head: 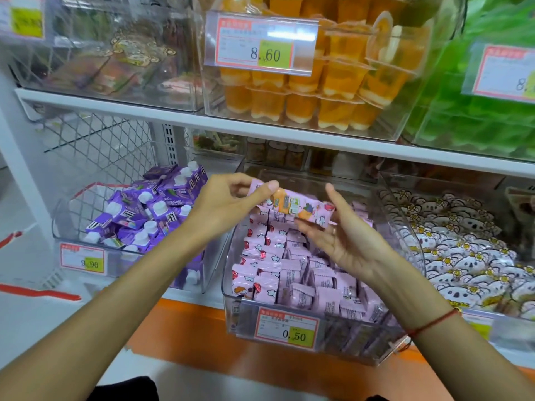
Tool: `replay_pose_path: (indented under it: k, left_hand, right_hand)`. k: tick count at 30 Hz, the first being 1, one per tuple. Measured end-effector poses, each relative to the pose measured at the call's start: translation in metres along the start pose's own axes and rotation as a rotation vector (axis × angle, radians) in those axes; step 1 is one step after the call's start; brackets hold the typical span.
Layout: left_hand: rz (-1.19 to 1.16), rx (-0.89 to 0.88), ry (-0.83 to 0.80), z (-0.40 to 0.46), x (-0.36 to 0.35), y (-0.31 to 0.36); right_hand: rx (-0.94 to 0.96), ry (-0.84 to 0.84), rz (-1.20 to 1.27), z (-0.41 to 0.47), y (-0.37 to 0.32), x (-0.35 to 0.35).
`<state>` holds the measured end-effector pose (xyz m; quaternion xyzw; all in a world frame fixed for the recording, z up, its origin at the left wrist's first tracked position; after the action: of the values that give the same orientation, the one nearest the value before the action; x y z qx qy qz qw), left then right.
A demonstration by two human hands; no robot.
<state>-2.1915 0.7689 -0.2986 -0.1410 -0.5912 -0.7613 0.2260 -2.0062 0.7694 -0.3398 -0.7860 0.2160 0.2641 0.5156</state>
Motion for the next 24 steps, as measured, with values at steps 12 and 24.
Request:
replay_pose_path:
  k: [12,24]
  left_hand:
    - [0.215,-0.004,0.19,-0.016,-0.002,-0.014]
    - [0.223,0.073,0.038,-0.042,-0.008,-0.044]
  right_hand:
    - [0.532,0.012,-0.23,-0.001,-0.03,0.004]
    - [0.803,-0.179,-1.258,0.027,-0.034,-0.041]
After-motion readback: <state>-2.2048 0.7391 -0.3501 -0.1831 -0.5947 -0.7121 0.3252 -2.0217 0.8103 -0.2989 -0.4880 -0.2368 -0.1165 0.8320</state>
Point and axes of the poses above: each hand's wrist, its own z-axis towards the middle knuckle, its own x-axis out of the back of the hand, y = z × x, the point moved 6 cm from there along z, towards the middle knuckle, and after that the axes turned 14 degrees about z, right-handed, at the moved point
